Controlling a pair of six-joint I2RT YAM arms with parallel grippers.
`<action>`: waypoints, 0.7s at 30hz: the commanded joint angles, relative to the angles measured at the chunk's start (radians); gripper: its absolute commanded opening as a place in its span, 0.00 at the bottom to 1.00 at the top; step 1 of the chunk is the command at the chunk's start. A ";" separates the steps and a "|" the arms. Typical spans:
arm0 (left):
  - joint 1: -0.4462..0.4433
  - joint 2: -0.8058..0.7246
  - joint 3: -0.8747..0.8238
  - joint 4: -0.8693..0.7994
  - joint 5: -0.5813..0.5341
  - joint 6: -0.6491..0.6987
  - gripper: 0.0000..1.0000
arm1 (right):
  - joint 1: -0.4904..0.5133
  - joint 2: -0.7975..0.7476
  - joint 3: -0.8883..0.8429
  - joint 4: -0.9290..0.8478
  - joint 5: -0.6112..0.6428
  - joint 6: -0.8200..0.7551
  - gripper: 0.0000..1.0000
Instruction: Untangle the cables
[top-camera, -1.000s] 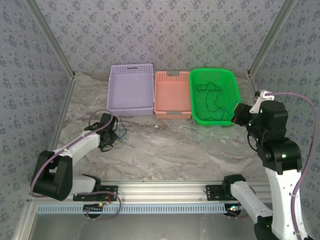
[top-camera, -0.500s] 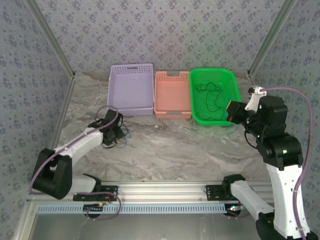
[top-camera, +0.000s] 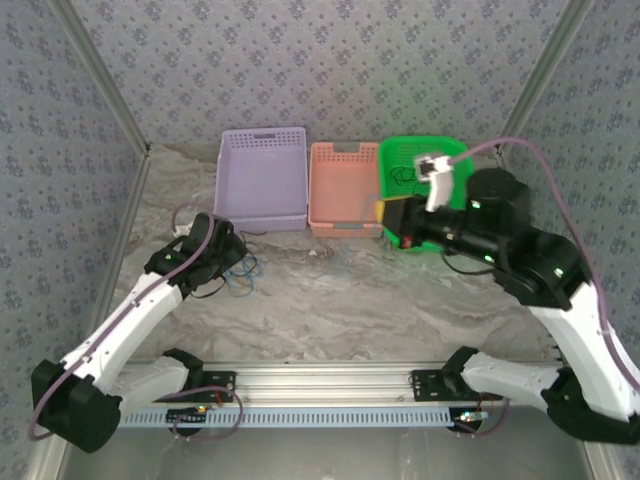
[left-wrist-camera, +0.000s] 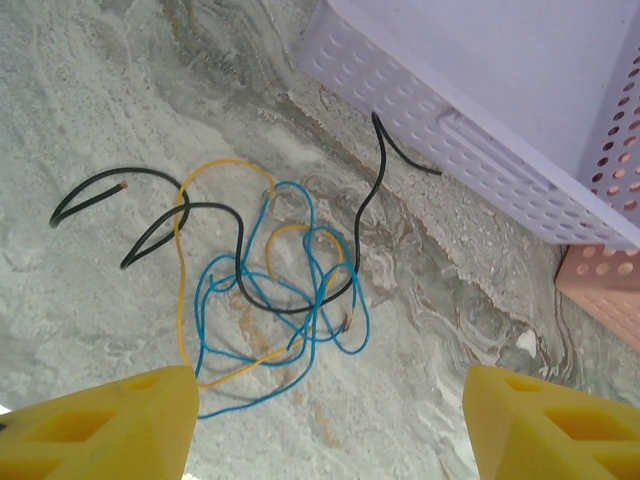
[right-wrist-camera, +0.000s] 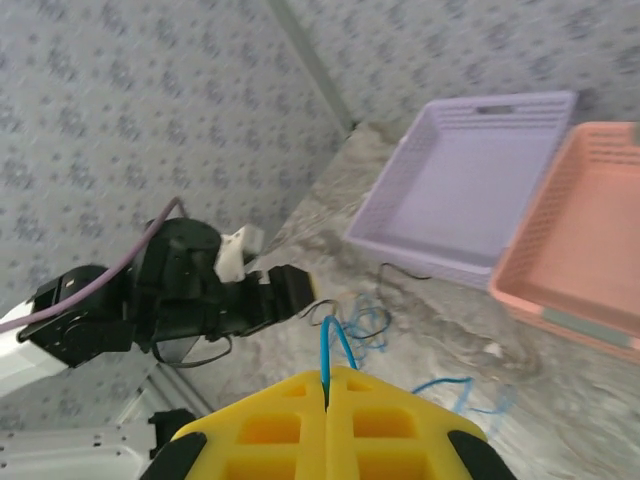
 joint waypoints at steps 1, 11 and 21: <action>-0.020 -0.058 0.048 -0.087 -0.048 -0.018 0.68 | 0.090 0.074 0.033 0.065 0.037 -0.003 0.00; -0.190 -0.039 0.004 -0.113 -0.076 -0.049 0.58 | -0.229 -0.049 -0.489 0.072 -0.027 -0.026 0.00; -0.353 0.024 -0.042 -0.074 -0.091 -0.119 0.53 | -0.498 -0.084 -0.712 0.028 -0.015 -0.099 0.00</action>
